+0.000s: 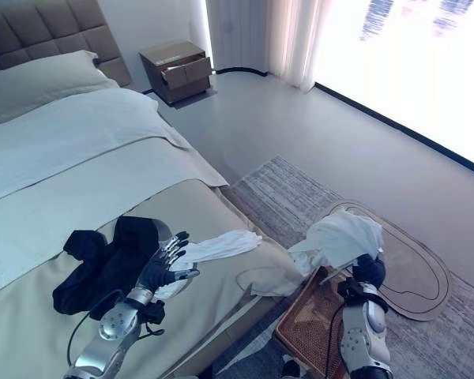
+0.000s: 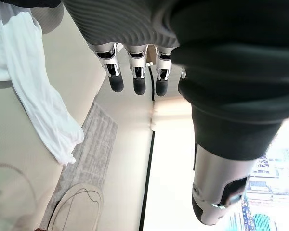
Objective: Pick up clothes into the bucket
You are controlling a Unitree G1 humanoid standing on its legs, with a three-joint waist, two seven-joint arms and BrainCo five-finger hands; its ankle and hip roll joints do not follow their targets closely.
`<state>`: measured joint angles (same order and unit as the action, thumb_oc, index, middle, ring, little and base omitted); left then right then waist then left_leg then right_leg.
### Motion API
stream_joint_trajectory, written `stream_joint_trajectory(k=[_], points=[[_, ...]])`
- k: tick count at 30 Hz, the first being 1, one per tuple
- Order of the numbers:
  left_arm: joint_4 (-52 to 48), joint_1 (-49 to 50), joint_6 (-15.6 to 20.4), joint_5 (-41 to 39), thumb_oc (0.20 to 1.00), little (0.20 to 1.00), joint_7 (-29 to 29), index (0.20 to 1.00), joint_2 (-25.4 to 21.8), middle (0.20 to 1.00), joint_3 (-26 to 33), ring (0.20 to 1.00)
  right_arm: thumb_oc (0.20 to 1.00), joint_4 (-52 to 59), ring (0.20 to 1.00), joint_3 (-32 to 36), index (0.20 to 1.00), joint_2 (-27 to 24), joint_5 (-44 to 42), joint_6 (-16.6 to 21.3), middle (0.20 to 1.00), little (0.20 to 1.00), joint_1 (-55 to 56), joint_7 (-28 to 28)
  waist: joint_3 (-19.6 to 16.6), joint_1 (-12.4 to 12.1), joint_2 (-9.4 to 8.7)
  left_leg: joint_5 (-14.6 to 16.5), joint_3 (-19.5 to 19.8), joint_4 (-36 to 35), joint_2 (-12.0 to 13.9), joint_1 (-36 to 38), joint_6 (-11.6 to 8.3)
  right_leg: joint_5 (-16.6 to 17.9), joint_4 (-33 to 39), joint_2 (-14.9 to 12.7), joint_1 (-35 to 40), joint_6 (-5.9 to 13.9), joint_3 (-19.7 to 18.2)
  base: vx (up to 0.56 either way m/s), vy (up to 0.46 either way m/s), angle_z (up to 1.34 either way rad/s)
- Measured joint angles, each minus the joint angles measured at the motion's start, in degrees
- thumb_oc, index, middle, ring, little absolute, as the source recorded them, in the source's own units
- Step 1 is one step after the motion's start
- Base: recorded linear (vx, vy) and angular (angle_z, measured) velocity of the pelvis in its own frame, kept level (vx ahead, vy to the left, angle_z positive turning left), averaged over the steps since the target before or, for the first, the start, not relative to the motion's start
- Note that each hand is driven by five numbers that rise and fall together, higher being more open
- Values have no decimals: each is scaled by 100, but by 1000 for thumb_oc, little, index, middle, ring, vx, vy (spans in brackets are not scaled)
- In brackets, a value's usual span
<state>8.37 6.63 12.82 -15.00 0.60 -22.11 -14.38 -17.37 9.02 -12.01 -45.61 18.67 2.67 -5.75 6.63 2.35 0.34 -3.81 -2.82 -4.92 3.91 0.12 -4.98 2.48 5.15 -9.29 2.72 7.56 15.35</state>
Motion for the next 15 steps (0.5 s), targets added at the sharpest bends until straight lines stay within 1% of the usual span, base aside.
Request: stream_joint_trajectory(k=[2,4,7,8,9,10,12,13,14,15], points=[[0,-1,0,-97,1000,1000,-21,1000,12,1000,-4,1000,200,-115,200,39,200,-2,0,17,200,200,14,-61,0,42,0,0,-24,1,0,-5,0,1,0,3,-31,1,-33,-14,-6,-11],[23,31,2,-233,1000,1000,-21,1000,82,1000,-4,1000,200,-273,200,56,200,-2,1,18,200,200,56,-158,0,142,2,0,-60,2,3,-16,0,1,-1,2,-76,1,-72,-61,-4,-10],[23,45,26,-427,1000,1000,-21,1000,95,1000,-11,1000,200,-354,200,55,200,-13,22,19,200,200,42,-251,14,137,25,0,-200,71,18,-177,2,11,-74,-6,-320,14,-231,-136,2,-24],[36,28,31,-460,1000,1000,-23,1000,94,1000,-13,1000,200,-380,200,60,200,-27,127,20,200,200,41,-305,55,170,66,-4,-210,91,11,-244,3,27,-79,-4,-408,32,-246,-186,15,-15],[35,-5,38,-509,1000,1000,-26,1000,94,1000,-23,1000,200,-423,200,56,200,-38,193,20,200,200,10,-355,79,165,68,-1,-230,194,20,-354,6,22,-201,-33,-536,34,-269,-281,33,-23],[23,-99,79,-622,1000,1000,-43,1000,83,1000,-22,1000,200,-478,200,35,200,-78,247,20,200,200,-121,-404,274,154,83,2,-327,319,19,-421,6,4,-373,-50,-702,35,-383,-165,29,-28],[22,-222,175,-680,1000,1000,-94,1000,81,1000,-21,1000,200,-575,200,22,200,-157,366,30,200,200,-381,-477,510,160,119,48,-399,488,19,-591,63,-79,-615,-90,-964,31,-509,-162,1,-31],[21,-364,213,-717,1000,1000,-131,1000,79,1000,-16,1000,200,-658,200,25,200,-240,454,30,200,200,-624,-534,751,159,181,74,-477,614,19,-759,99,-104,-859,-113,-1210,22,-582,-187,-9,-26],[-2,-479,237,-717,1000,1000,-181,1000,60,1000,-14,1000,200,-685,200,18,200,-275,458,32,200,200,-789,-595,913,175,180,93,-497,761,17,-928,109,-144,-1072,-150,-1467,17,-655,-175,-8,-27],[-6,-658,275,-721,1000,1000,-250,1000,53,1000,-1,1000,200,-797,200,16,200,-298,463,33,200,200,-1069,-674,1183,187,175,152,-547,932,21,-1110,144,-217,-1361,-171,-1729,-6,-715,-151,-22,-20]])
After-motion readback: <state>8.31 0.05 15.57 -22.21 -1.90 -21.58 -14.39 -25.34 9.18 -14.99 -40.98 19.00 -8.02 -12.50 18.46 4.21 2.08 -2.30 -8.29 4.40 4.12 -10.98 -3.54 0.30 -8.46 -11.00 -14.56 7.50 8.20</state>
